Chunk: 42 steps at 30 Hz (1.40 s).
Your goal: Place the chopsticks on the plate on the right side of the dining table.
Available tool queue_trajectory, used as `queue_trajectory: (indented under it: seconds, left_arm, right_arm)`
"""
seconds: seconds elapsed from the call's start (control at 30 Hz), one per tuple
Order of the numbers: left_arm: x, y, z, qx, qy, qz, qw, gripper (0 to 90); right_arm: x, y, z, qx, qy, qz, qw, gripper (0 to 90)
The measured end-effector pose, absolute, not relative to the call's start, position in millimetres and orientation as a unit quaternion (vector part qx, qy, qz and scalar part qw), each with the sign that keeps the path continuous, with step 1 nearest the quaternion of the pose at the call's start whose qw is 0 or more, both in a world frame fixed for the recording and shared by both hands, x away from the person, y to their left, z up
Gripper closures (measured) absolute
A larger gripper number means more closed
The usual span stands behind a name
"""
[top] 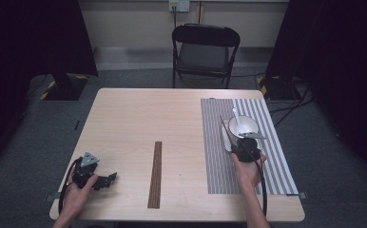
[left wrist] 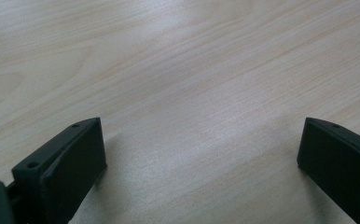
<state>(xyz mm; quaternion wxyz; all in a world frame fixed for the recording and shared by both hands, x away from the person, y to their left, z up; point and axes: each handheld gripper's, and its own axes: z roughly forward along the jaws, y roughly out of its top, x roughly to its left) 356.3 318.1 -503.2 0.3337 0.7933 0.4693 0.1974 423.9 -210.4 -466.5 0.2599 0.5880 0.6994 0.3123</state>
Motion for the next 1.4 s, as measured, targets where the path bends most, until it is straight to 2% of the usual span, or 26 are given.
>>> queue_trajectory:
  seconds: [0.2, 0.37, 0.53, 0.87, 1.0, 1.3, 1.4]
  left_arm:
    - [356, 318, -503, 0.793, 0.47, 0.197, 0.334, 0.4]
    - [356, 318, -503, 0.793, 0.469, 0.197, 0.334, 0.4]
    - [356, 318, -503, 0.793, 0.469, 0.198, 0.334, 0.4]
    - [356, 318, -503, 0.793, 0.469, 0.197, 0.334, 0.4]
    - [356, 318, -503, 0.793, 0.469, 0.197, 0.334, 0.4]
    - [356, 318, -503, 0.793, 0.469, 0.197, 0.334, 0.4]
    - [356, 318, -503, 0.793, 0.469, 0.198, 0.333, 0.4]
  right_arm:
    - [418, -203, -458, 0.572, 0.705, 0.318, 0.272, 68.7]
    - [411, -191, -453, 0.55, 0.716, 0.338, 0.265, 71.4]
    - [404, -177, -452, 0.533, 0.728, 0.349, 0.251, 71.9]
    - [392, -141, -464, 0.507, 0.748, 0.381, 0.194, 70.8]
    - [387, -124, -466, 0.491, 0.761, 0.379, 0.191, 65.1]
    - [378, -95, -476, 0.473, 0.774, 0.388, 0.162, 60.8]
    - [373, -84, -480, 0.466, 0.782, 0.385, 0.153, 56.2]
